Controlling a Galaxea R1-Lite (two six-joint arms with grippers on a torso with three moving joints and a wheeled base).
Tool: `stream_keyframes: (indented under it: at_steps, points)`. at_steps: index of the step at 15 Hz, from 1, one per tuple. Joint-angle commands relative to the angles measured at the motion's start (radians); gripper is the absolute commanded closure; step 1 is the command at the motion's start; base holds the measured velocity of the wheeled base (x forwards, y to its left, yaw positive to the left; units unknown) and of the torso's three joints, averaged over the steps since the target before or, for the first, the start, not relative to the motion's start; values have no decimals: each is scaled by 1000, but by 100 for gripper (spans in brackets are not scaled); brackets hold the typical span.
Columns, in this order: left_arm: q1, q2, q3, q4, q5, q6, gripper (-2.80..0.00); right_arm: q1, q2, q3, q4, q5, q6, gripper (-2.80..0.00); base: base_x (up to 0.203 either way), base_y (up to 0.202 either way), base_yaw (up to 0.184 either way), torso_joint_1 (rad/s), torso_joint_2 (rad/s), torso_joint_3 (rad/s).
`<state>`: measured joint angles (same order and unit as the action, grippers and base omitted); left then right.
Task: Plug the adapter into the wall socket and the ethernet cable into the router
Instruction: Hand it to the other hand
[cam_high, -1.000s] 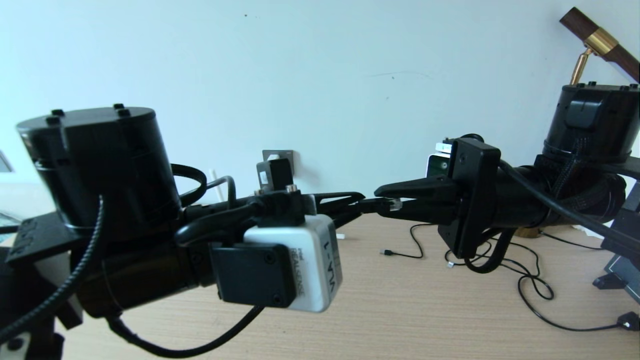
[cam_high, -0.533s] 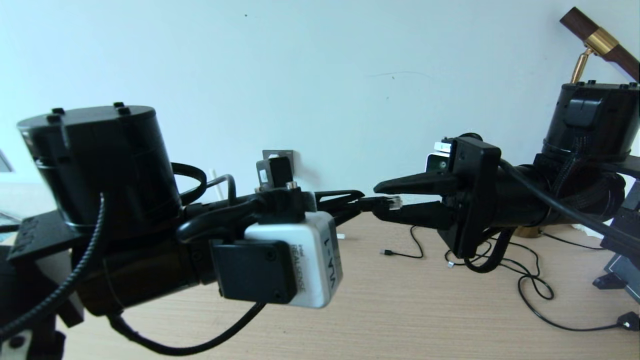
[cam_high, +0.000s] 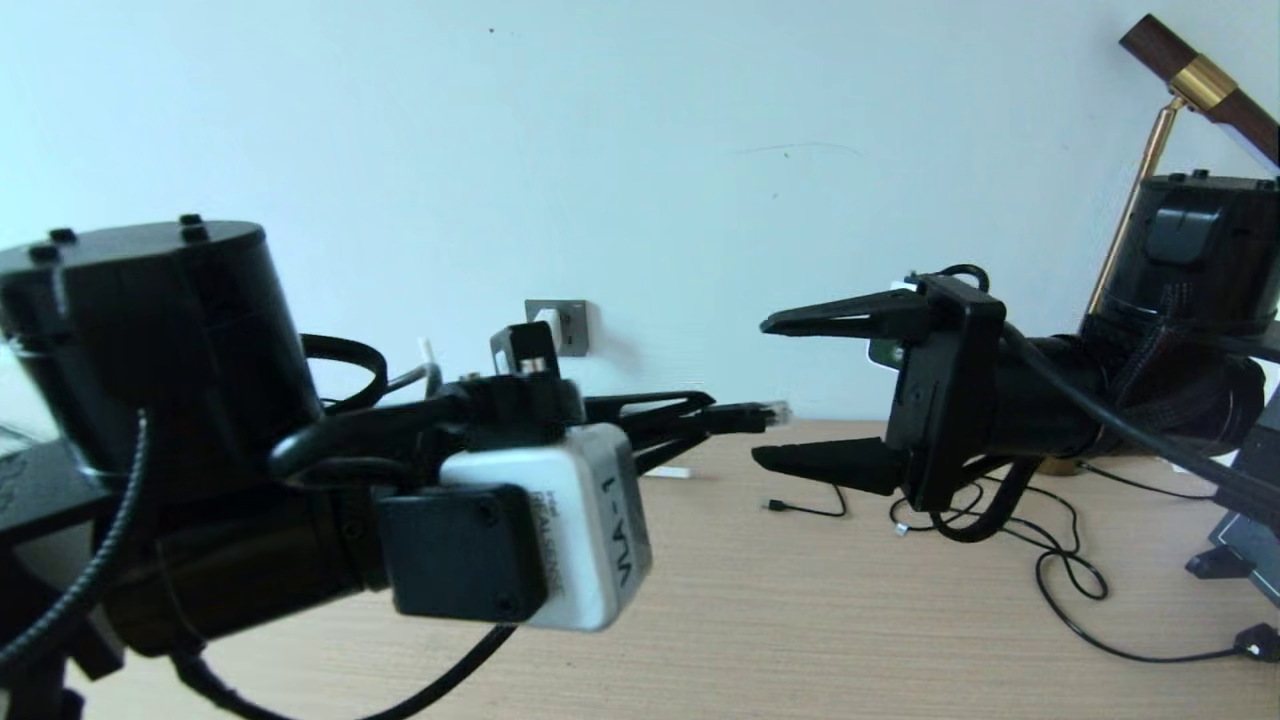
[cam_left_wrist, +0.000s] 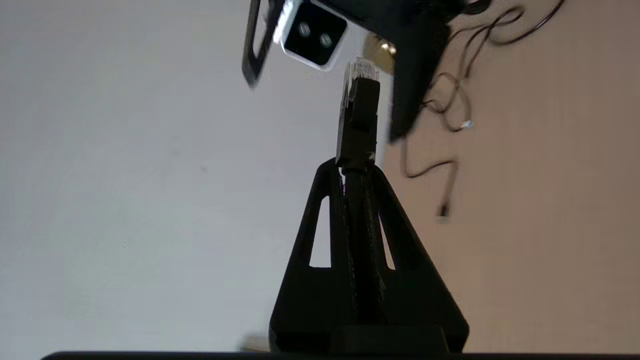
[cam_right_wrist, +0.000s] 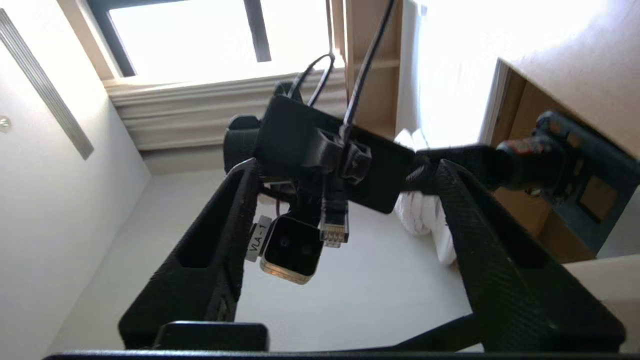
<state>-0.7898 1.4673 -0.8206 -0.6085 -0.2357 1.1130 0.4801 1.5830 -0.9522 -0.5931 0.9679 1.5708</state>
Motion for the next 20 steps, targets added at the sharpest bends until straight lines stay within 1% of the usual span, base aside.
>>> stream_keyframes:
  at_steps: [1,2,3,4,5,6,8,9,10,11,12,13,15,16,17,18,19,20]
  points:
    - [3,-103,83,0,4,-227,0,-10,-54,41,-11,-37,-68,-280,0,0,0,0,0,0]
    - [5,-138,113,7,22,-345,0,-14,-93,75,-13,-109,-155,-280,0,0,0,0,0,0]
    - [7,-160,127,21,49,-433,0,-16,-132,120,-13,-189,-235,-280,0,0,0,0,0,0]
    - [9,-177,132,49,68,-501,0,-26,-168,173,-13,-275,-344,-280,0,0,0,0,0,0]
    - [9,-198,132,92,74,-554,0,-42,-196,223,-12,-348,-458,-280,0,0,0,0,0,0]
    - [11,-230,132,162,75,-606,0,-56,-231,283,-8,-430,-586,-280,0,0,0,0,0,0]
    - [31,-299,133,373,76,-704,0,-88,-322,424,4,-621,-846,-280,0,0,0,0,0,0]
    - [63,-326,132,462,75,-754,0,-105,-387,486,6,-696,-945,-280,0,0,0,0,0,0]
    - [98,-338,134,503,74,-820,0,-120,-462,528,9,-743,-1017,-280,0,0,0,0,0,0]
    - [115,-338,132,514,74,-890,0,-131,-543,561,23,-775,-1075,-280,0,0,0,0,0,0]
    - [122,-334,121,517,75,-961,0,-142,-634,579,67,-797,-1118,-280,0,0,0,0,0,0]
    - [124,-332,112,518,75,-986,0,-149,-710,583,135,-808,-1143,-280,0,0,0,0,0,0]
    - [123,-332,112,516,72,-984,0,-160,-818,562,359,-802,-1180,-280,0,0,0,0,0,0]
    - [123,-335,113,516,70,-984,0,-162,-823,550,388,-785,-1184,-280,0,0,0,0,0,0]
    - [124,-335,113,513,73,-983,0,-163,-801,540,389,-771,-1186,-280,0,0,0,0,0,0]
    - [124,-333,112,508,74,-968,0,-162,-769,527,390,-758,-1184,-280,0,0,0,0,0,0]
    - [124,-331,116,505,77,-921,0,-161,-727,508,391,-728,-1171,-280,0,0,0,0,0,0]
    - [125,-333,132,501,92,-823,0,-159,-666,477,393,-677,-1135,-280,0,0,0,0,0,0]
